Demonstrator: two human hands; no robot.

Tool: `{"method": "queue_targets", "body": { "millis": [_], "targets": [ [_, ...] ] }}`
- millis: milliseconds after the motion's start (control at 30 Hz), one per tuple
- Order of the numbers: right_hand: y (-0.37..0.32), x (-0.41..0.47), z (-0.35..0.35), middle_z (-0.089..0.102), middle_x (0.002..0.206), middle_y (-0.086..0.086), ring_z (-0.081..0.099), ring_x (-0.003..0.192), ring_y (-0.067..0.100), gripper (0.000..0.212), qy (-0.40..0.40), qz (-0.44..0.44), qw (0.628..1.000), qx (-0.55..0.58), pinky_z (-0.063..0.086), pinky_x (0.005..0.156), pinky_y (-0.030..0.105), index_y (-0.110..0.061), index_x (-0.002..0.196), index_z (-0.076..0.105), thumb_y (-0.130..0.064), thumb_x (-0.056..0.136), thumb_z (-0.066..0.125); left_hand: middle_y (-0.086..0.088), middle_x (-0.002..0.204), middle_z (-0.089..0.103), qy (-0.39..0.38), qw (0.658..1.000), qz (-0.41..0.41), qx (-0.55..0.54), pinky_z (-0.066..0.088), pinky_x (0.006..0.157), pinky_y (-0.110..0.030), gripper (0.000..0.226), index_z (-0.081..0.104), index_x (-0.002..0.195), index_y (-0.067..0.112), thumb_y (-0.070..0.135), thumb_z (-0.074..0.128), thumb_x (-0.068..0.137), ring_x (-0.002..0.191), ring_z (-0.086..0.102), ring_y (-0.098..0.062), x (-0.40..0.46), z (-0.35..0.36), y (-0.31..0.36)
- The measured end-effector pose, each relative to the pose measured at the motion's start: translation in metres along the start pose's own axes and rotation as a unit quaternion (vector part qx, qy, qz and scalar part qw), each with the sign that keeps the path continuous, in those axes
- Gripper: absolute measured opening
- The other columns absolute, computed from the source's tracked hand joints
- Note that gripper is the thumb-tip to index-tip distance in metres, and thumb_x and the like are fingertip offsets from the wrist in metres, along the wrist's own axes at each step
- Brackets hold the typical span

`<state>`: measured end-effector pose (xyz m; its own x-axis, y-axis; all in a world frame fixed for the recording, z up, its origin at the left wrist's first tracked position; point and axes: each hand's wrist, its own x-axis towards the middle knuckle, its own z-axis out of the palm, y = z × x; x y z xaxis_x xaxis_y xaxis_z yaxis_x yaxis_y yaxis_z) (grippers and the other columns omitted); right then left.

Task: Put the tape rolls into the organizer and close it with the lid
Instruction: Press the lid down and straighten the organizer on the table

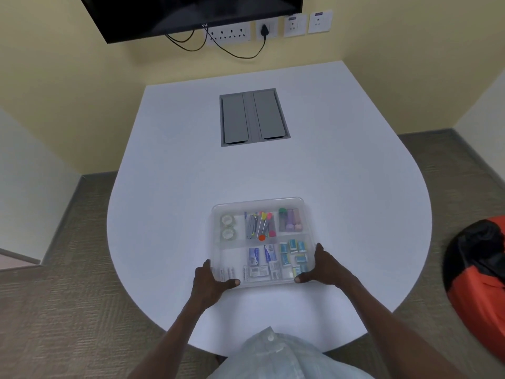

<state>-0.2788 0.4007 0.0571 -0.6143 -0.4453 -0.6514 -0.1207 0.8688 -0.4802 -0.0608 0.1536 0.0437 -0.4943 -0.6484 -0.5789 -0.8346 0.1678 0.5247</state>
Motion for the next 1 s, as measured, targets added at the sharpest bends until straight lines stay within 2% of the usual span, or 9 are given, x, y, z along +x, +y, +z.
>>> {"method": "queue_targets", "body": {
  "millis": [100, 200, 267, 367, 567, 633, 733, 833, 1000],
  "targets": [
    [-0.013, -0.006, 0.002, 0.041, 0.143, 0.020, 0.045, 0.129, 0.029, 0.134, -0.008, 0.009, 1.000, -0.004, 0.043, 0.104, 0.039, 0.004, 0.144, 0.005, -0.044, 0.053, 0.091, -0.009, 0.112, 0.061, 0.002, 1.000, -0.009, 0.005, 0.055, 0.091, -0.047, 0.113, 0.052, 0.121, 0.015, 0.074, 0.083, 0.030, 0.105, 0.062, -0.031, 0.020, 0.010, -0.017],
    [-0.021, -0.010, 0.009, 0.022, 0.153, 0.026, 0.032, 0.139, 0.035, 0.139, 0.005, 0.027, 0.999, -0.023, 0.033, 0.113, 0.042, 0.004, 0.146, -0.018, -0.039, 0.065, 0.086, -0.011, 0.112, 0.053, 0.000, 1.000, -0.002, 0.030, 0.053, 0.092, -0.046, 0.105, 0.048, 0.119, 0.009, 0.063, 0.089, 0.039, 0.107, 0.058, -0.034, -0.001, 0.003, 0.005],
    [-0.026, -0.014, 0.012, 0.018, 0.153, 0.030, 0.032, 0.138, 0.038, 0.133, 0.013, 0.038, 0.998, -0.039, 0.033, 0.112, 0.042, 0.005, 0.146, -0.018, -0.036, 0.070, 0.083, -0.015, 0.119, 0.048, 0.004, 0.999, 0.006, 0.053, 0.048, 0.095, -0.043, 0.102, 0.041, 0.130, 0.004, 0.049, 0.093, 0.055, 0.116, 0.052, -0.037, -0.013, 0.001, 0.017],
    [-0.029, -0.015, 0.015, 0.019, 0.151, 0.033, 0.036, 0.136, 0.040, 0.129, 0.027, 0.039, 0.996, -0.075, 0.035, 0.109, 0.040, 0.009, 0.145, -0.016, -0.037, 0.074, 0.081, -0.023, 0.146, 0.034, 0.003, 0.995, 0.030, 0.091, 0.040, 0.107, -0.043, 0.124, 0.012, 0.154, -0.001, 0.048, 0.087, 0.068, 0.137, 0.037, -0.039, -0.019, 0.002, 0.023],
    [-0.040, -0.015, 0.016, 0.033, 0.143, 0.029, 0.045, 0.129, 0.036, 0.139, 0.076, 0.021, 0.982, -0.172, 0.045, 0.104, 0.040, 0.016, 0.144, -0.003, -0.044, 0.058, 0.088, -0.019, 0.165, -0.021, -0.020, 0.967, 0.140, 0.213, 0.020, 0.124, -0.046, 0.141, -0.015, 0.155, 0.000, 0.048, 0.086, 0.069, 0.156, -0.010, -0.035, -0.010, -0.005, 0.041],
    [-0.044, -0.018, 0.021, 0.035, 0.141, 0.031, 0.047, 0.125, 0.035, 0.139, 0.113, -0.010, 0.966, -0.233, 0.048, 0.100, 0.037, 0.017, 0.143, 0.003, -0.045, 0.054, 0.089, -0.024, 0.162, -0.024, -0.042, 0.954, 0.156, 0.254, 0.008, 0.127, -0.042, 0.145, -0.016, 0.153, -0.005, 0.050, 0.086, 0.066, 0.155, -0.015, -0.037, -0.003, -0.007, 0.048],
    [-0.050, -0.016, 0.030, 0.010, 0.147, 0.045, 0.029, 0.138, 0.048, 0.129, 0.115, -0.040, 0.949, -0.292, 0.040, 0.110, 0.039, 0.019, 0.143, 0.006, -0.036, 0.059, 0.089, -0.034, 0.160, -0.019, -0.056, 0.940, 0.160, 0.296, 0.000, 0.126, -0.042, 0.150, -0.015, 0.150, -0.012, 0.055, 0.087, 0.062, 0.153, -0.015, -0.044, 0.003, -0.006, 0.059],
    [-0.052, -0.007, 0.032, 0.002, 0.147, 0.047, 0.014, 0.141, 0.053, 0.123, 0.101, -0.040, 0.947, -0.303, 0.029, 0.117, 0.045, 0.018, 0.143, 0.006, -0.026, 0.063, 0.088, -0.039, 0.157, -0.021, -0.067, 0.940, 0.150, 0.299, 0.000, 0.126, -0.045, 0.152, -0.016, 0.148, -0.014, 0.050, 0.090, 0.060, 0.151, -0.018, -0.047, 0.007, -0.005, 0.064],
    [-0.054, -0.006, 0.023, 0.003, 0.145, 0.050, 0.014, 0.139, 0.058, 0.128, 0.068, -0.050, 0.950, -0.301, 0.028, 0.116, 0.049, 0.014, 0.145, 0.007, -0.034, 0.060, 0.089, -0.032, 0.158, -0.028, -0.088, 0.952, 0.126, 0.265, 0.008, 0.126, -0.048, 0.158, -0.020, 0.150, -0.009, 0.042, 0.095, 0.054, 0.151, -0.022, -0.043, 0.015, -0.004, 0.065]
  ]
}}
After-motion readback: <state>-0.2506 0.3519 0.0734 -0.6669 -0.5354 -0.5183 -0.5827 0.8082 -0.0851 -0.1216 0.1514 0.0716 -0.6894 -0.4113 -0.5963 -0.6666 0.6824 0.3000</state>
